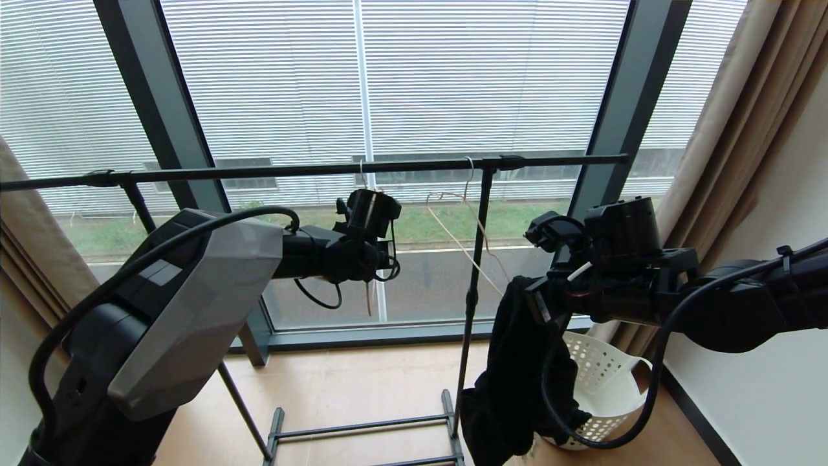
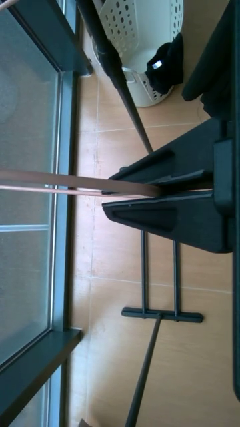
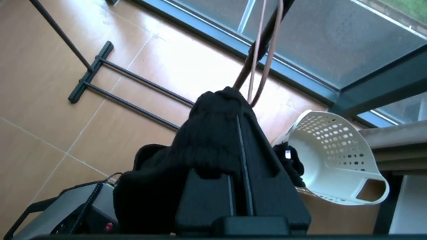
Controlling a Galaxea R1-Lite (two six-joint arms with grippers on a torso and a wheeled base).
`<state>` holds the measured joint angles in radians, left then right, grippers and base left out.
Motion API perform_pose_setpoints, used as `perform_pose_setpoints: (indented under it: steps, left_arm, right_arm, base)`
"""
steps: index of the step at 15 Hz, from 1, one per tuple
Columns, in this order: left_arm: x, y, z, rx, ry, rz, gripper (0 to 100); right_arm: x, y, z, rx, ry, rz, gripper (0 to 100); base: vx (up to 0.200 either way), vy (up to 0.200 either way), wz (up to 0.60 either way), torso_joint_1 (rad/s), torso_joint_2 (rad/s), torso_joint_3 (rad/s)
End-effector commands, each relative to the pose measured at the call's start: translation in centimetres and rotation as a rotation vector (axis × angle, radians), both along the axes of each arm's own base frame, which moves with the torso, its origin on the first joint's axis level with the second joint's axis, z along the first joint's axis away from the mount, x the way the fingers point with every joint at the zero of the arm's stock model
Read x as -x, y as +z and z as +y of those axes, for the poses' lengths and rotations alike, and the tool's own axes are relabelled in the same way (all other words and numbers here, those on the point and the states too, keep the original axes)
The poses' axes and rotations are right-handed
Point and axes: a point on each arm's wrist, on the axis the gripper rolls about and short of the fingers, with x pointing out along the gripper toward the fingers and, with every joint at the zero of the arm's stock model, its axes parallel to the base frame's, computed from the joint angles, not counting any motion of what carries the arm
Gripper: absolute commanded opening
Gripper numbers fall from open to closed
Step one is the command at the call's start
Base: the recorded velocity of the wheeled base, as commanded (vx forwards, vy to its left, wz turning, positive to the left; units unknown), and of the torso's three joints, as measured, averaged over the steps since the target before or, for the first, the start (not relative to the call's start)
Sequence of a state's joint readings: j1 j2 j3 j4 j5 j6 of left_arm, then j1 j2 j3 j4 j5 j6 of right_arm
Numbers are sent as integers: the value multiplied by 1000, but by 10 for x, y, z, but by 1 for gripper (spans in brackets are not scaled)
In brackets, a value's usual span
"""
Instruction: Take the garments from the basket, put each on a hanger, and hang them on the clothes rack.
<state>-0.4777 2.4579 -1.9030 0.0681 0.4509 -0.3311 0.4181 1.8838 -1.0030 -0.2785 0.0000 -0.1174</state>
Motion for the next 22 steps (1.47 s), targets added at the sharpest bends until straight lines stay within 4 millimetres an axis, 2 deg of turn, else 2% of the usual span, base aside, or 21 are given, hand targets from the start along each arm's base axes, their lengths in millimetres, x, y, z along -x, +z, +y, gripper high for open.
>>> perform_pose_setpoints:
  steps: [1,5,6,7,8,11,13,16,20,22]
  left_arm:
    - [1,5,1,4,1,-8,0]
    - [6,25,2,21,-4,-41,0]
    - [13,38,4,25,-10,-52,0]
    - [18,42,5,24,-17,-50,0]
    - [30,52,8,2,-43,-47,0]
    - [54,63,20,-27,-58,-25,0]
    - [75,71,28,8,-144,-51,0]
    - [91,69,33,-1,-210,-51,0]
    - [127,87,45,24,-261,-64,0]
    - [150,84,56,25,-276,-56,0]
  right_arm:
    - [0,-1,1,1,3,2,0]
    - [0,-1,0,1,1,2,0]
    - [0,-1,1,1,3,2,0]
    - [0,-1,0,2,1,3,0]
    - [-1,-1,1,2,1,3,0]
    - [-1,-2,1,3,3,4,0]
    - [-1,-2,1,3,0,4,0]
    - [-1,-3,1,9,3,3,0]
    - [-1,-3,1,12,7,4,0]
    - [1,-2,2,16,9,0,0]
  base:
    - [0,0,0,0,0,0]
    - [0,0,0,0,0,0]
    - [0,0,0,0,0,0]
    - [0,0,0,0,0,0]
    - [0,0,0,0,0,0]
    - [0,0,0,0,0,0]
    - [0,0,0,0,0,0]
    - [0,0,0,0,0,0]
    - [0,0,0,0,0,0]
    - [0,0,0,0,0,0]
